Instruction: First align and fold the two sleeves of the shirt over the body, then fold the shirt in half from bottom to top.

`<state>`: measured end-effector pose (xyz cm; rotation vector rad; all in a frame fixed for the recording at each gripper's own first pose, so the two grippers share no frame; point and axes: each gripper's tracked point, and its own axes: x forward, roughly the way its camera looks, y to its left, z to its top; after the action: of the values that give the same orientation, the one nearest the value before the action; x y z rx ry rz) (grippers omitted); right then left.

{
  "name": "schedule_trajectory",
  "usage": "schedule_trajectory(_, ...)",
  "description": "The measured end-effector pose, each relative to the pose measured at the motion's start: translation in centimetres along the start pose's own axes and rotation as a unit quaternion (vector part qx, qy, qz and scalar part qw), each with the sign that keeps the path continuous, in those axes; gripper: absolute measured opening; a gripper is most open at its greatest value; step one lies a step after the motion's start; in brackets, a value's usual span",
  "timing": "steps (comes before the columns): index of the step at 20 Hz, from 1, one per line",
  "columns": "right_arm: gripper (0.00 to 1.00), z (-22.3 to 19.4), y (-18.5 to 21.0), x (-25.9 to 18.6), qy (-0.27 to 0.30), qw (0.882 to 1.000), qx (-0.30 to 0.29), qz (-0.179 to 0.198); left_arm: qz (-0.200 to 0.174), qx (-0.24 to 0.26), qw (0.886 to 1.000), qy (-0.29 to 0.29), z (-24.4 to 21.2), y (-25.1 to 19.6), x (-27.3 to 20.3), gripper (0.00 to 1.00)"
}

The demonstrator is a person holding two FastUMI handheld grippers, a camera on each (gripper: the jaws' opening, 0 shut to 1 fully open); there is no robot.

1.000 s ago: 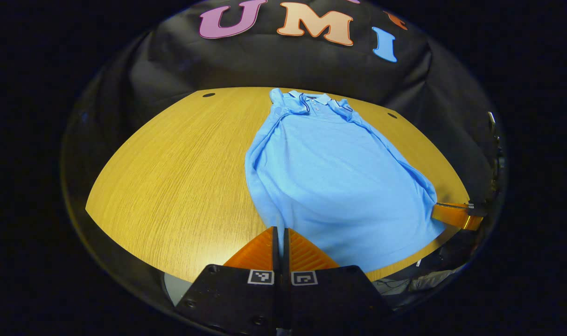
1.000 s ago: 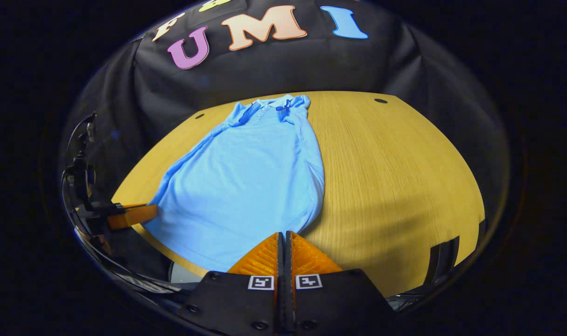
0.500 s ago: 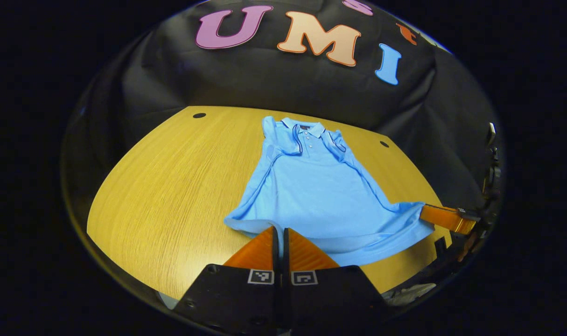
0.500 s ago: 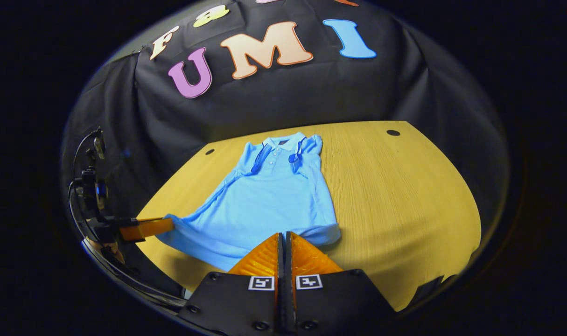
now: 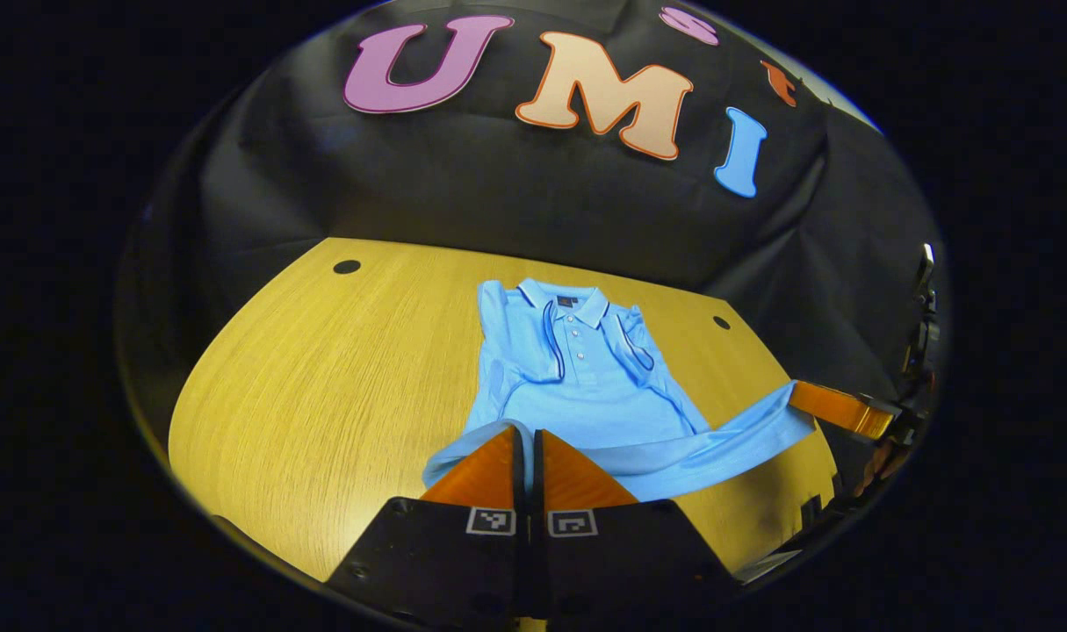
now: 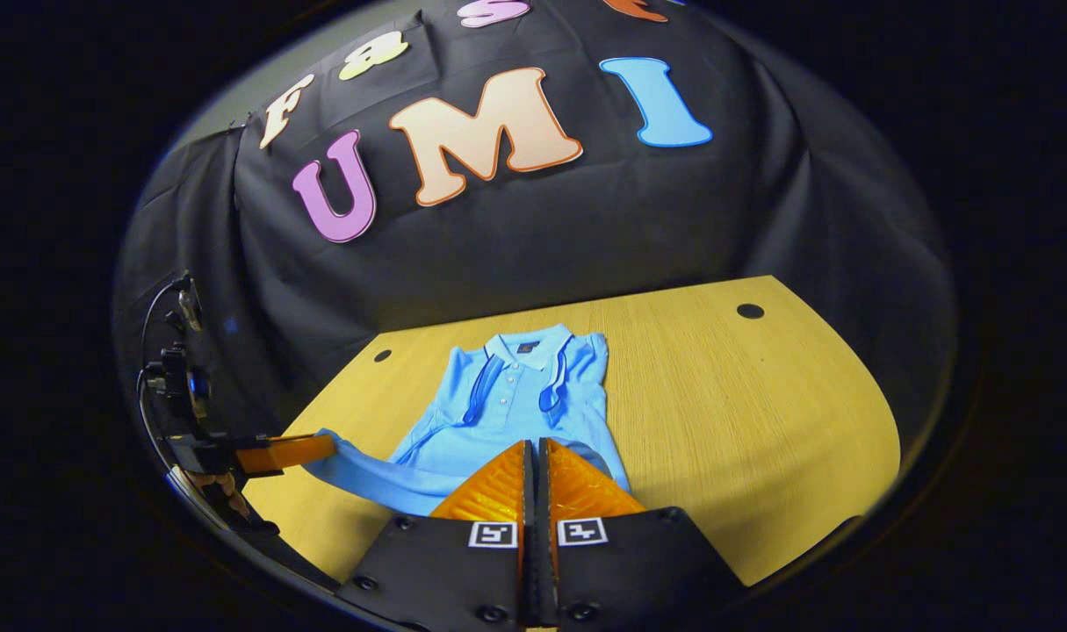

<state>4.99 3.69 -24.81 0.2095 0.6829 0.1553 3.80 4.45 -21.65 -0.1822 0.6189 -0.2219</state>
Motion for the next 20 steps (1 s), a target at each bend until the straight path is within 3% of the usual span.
schedule_trajectory(9, 0.02, 7.9, -0.6, 9.3, -0.057, 0.998, 0.000, -0.016, -0.002, 0.004, 0.999, -0.038, 9.5, 2.3, 8.5, 0.00)
schedule_trajectory(20, 0.02, 10.3, -3.6, 21.1, -0.073, 0.995, 0.015, -0.065, 0.003, 0.023, 0.999, -0.049, 13.2, 5.7, 20.1, 0.00)
